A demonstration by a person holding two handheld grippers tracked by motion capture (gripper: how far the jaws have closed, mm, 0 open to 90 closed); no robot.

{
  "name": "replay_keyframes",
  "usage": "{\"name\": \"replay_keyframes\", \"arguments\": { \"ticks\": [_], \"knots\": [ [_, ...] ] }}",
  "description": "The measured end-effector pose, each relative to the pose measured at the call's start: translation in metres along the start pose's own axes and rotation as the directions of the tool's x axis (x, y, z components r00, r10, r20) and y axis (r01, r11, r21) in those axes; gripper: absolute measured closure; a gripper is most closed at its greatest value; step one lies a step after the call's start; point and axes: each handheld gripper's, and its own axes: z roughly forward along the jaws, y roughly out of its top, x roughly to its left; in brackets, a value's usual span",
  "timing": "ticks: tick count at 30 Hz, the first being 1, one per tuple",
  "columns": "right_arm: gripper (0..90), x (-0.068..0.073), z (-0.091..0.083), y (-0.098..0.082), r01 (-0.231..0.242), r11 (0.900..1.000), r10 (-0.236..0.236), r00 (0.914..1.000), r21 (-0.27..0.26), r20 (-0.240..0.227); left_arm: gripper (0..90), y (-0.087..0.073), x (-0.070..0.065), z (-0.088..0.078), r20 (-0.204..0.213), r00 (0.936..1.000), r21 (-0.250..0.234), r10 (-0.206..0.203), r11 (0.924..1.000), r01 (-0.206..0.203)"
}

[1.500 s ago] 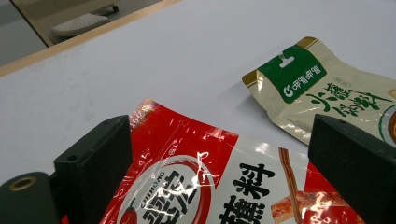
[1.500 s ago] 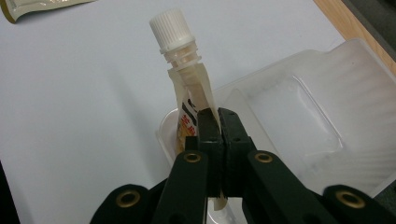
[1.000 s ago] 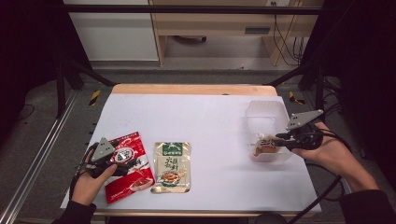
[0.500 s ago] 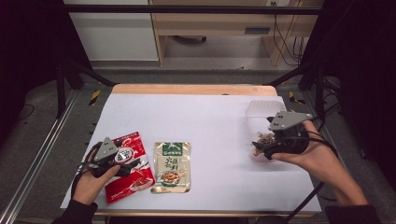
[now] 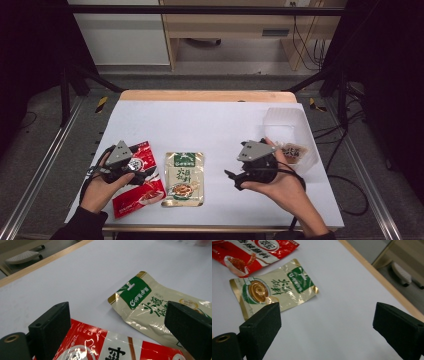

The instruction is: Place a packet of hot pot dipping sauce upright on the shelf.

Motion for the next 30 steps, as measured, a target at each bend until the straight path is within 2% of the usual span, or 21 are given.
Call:
{"name": "replay_keyframes", "arguments": {
  "ticks": [2, 3, 4, 5, 6, 10, 12, 14, 18, 23, 26, 30],
  "knots": [
    [10.3, 0.009, 0.017, -0.002, 0.001, 1.000, -0.001, 0.9998, -0.005, -0.019, 6.3, 0.008, -0.001, 0.003, 0.020, 0.9997, 0.021, 0.014, 0.9997, -0.014],
    [10.3, 0.009, 0.017, -0.002, 0.001, 1.000, -0.001, 0.9998, -0.005, -0.019, 6.3, 0.008, -0.001, 0.003, 0.020, 0.9997, 0.021, 0.014, 0.9997, -0.014],
    [11.6, 0.012, 0.027, -0.002, -0.006, 1.000, 0.006, 0.9997, -0.006, -0.022, 6.3, 0.011, -0.001, 0.005, 0.026, 0.9994, 0.027, 0.022, 0.9994, -0.022],
    [11.6, 0.012, 0.027, -0.002, -0.006, 1.000, 0.006, 0.9997, -0.006, -0.022, 6.3, 0.014, -0.001, 0.006, 0.031, 0.9991, 0.034, 0.029, 0.9990, -0.030],
    [12.7, 0.014, 0.035, -0.003, -0.019, 1.000, 0.019, 0.9995, -0.013, -0.025, 6.3, 0.017, 0.000, 0.008, 0.038, 0.9988, 0.036, 0.031, 0.9988, -0.032],
    [15.5, 0.014, 0.046, -0.005, -0.036, 0.999, 0.036, 0.9993, -0.020, -0.014, 6.4, 0.028, 0.005, 0.014, 0.053, 0.9982, 0.036, 0.027, 0.9989, -0.029],
    [19.0, 0.015, 0.052, -0.008, -0.057, 0.998, 0.057, 0.9984, -0.038, 0.004, 6.5, 0.030, 0.007, 0.018, 0.062, 0.9978, 0.041, 0.026, 0.9987, -0.029],
    [20.6, 0.017, 0.059, -0.013, -0.088, 0.995, 0.088, 0.9961, -0.053, -0.005, 6.7, 0.033, 0.009, 0.024, 0.074, 0.9968, 0.049, 0.030, 0.9982, -0.034],
    [23.1, 0.022, 0.066, -0.018, -0.083, 0.995, 0.083, 0.9965, -0.052, -0.001, 6.8, 0.038, 0.012, 0.038, 0.100, 0.9944, 0.067, 0.033, 0.9969, -0.040],
    [26.9, 0.031, 0.075, -0.025, -0.117, 0.990, 0.118, 0.9930, -0.076, 0.008, 8.3, 0.042, 0.016, 0.057, 0.106, 0.9936, 0.101, 0.041, 0.9935, -0.052],
    [29.2, 0.036, 0.076, -0.027, -0.141, 0.987, 0.143, 0.9896, -0.078, 0.015, 8.4, 0.044, 0.014, 0.062, 0.102, 0.9935, 0.123, 0.049, 0.9904, -0.061],
    [31.3, 0.046, 0.075, -0.033, -0.128, 0.989, 0.130, 0.9912, -0.067, 0.024, 9.3, 0.042, 0.010, 0.066, 0.106, 0.9923, 0.152, 0.065, 0.9851, -0.080]
  ]
}}
